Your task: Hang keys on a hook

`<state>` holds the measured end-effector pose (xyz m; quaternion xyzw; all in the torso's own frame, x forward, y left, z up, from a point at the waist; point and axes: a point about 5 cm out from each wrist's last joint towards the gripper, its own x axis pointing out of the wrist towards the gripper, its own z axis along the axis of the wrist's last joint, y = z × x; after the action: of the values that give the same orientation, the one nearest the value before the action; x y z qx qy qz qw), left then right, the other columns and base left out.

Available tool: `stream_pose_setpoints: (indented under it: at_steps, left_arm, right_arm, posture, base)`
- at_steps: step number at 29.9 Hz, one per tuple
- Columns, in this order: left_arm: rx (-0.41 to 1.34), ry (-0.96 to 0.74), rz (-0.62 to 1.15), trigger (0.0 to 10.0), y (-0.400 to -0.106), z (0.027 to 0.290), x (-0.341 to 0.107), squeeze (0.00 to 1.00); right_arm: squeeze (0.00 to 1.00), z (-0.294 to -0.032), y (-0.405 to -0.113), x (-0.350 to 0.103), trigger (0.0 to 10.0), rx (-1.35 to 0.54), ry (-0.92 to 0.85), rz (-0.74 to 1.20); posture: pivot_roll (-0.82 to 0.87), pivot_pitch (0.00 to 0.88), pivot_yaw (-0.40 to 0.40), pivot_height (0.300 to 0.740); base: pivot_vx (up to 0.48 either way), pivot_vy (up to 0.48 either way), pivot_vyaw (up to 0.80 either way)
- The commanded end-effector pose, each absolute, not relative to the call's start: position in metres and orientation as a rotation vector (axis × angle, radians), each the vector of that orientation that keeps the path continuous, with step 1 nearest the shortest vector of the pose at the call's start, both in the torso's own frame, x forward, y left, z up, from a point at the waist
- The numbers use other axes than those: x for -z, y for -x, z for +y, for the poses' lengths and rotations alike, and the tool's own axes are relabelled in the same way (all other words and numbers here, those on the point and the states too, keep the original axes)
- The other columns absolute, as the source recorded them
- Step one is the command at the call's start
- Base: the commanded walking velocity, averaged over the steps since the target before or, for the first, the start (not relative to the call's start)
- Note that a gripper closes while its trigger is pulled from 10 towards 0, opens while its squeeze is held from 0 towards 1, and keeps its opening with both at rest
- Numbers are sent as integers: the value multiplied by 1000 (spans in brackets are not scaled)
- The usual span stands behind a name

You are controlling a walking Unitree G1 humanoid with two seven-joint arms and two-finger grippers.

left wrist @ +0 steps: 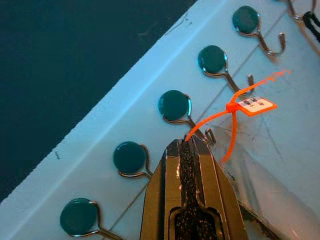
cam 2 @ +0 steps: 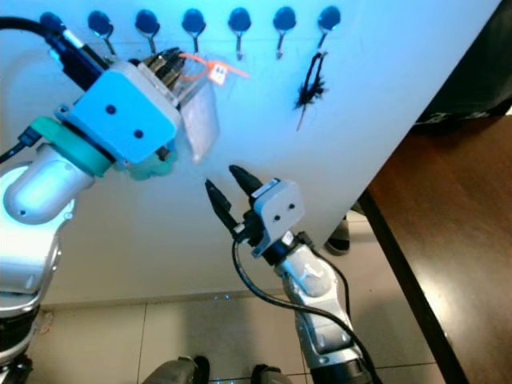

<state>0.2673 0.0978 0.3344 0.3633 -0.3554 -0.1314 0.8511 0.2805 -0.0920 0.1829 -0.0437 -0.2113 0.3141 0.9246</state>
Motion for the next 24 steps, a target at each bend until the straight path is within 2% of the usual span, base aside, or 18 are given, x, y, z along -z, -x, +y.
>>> stream_pose_setpoints:
  at_steps: [1,11,24]
  left_arm:
    - [249,-768,-750,10000,-268,100,-337,0]
    - [271,-769,-749,10000,-268,96,-335,0]
    - [371,-691,-794,10000,-274,65,-341,0]
  right_arm:
    - [0,-90,-280,-179,10000,-650,99,-425]
    - [0,-89,-281,-179,10000,-654,97,-428]
    - [0,-89,-280,-178,10000,-648,97,-428]
  posture:
    - [164,99,102,740]
    - [164,95,102,740]
    - [158,98,109,740]
  base:
    - [0,0,0]
    - [0,0,0]
    - [0,0,0]
